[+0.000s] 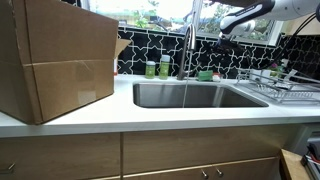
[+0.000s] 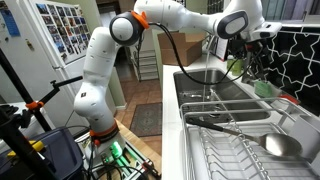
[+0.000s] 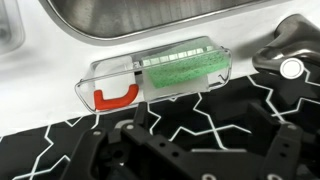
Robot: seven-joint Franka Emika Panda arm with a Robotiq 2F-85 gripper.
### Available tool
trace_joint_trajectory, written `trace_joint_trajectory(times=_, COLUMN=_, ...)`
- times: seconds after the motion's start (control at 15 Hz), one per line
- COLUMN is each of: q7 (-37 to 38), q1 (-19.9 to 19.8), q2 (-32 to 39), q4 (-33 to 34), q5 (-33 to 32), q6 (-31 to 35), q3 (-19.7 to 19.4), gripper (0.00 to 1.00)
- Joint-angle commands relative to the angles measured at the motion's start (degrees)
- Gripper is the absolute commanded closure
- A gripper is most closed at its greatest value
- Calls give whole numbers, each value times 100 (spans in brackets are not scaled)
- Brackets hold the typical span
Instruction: Open the tap using the faucet, remove the green sponge from the sponge holder and wet it on the tap before putting it in the sponge holder
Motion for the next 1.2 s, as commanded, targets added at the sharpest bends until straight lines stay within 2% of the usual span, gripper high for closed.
trace_joint_trajectory(times=0.0, q7=238, q1=-225, q2=601, q4=707, q5=118, q6=-409, q3=63, gripper=0)
trace_joint_trajectory(times=0.33, q7=1010, q1=-383, q2=1053, q4=1211, q5=398, q6=-864, q3=118, gripper=0)
trace_joint_trajectory(times=0.8, q7=1943, q1=-539, q2=1593, q4=1876, q5=811, q6=-816, q3=241, gripper=0)
trace_joint_trajectory(times=0.93, q7=2118, q1=-555, q2=1710, q4=2029, q5=834, q6=-873, q3=257, gripper=15)
trace_joint_trajectory(times=1.0, q7=2217, q1=-555, q2=1770, q4=2103, q5=793, q6=-913, q3=244, gripper=27)
trace_joint_trajectory(times=1.13, q7=2402, q1=-566, q2=1871, q4=2231, q5=729, q6=-993, q3=229, gripper=43)
